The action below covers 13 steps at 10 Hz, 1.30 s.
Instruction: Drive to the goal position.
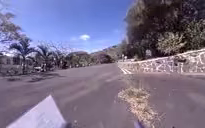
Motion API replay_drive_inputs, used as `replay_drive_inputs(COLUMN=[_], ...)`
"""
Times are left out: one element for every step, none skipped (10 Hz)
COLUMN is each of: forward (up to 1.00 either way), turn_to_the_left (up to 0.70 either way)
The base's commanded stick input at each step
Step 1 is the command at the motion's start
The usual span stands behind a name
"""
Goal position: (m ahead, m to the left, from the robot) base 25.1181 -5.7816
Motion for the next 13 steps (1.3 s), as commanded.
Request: replay_drive_inputs(forward=[0.50, 0.50, 0.50, 0.50, 0.50, 0.50, 0.50, 0.50, 0.50, 0.50, 0.50, 0.50, 0.50], turn_to_the_left=[0.00, 0.00, 0.00, 0.00, 0.00, 0.00, 0.00, 0.00, 0.00, 0.00, 0.00, 0.00, 0.00])
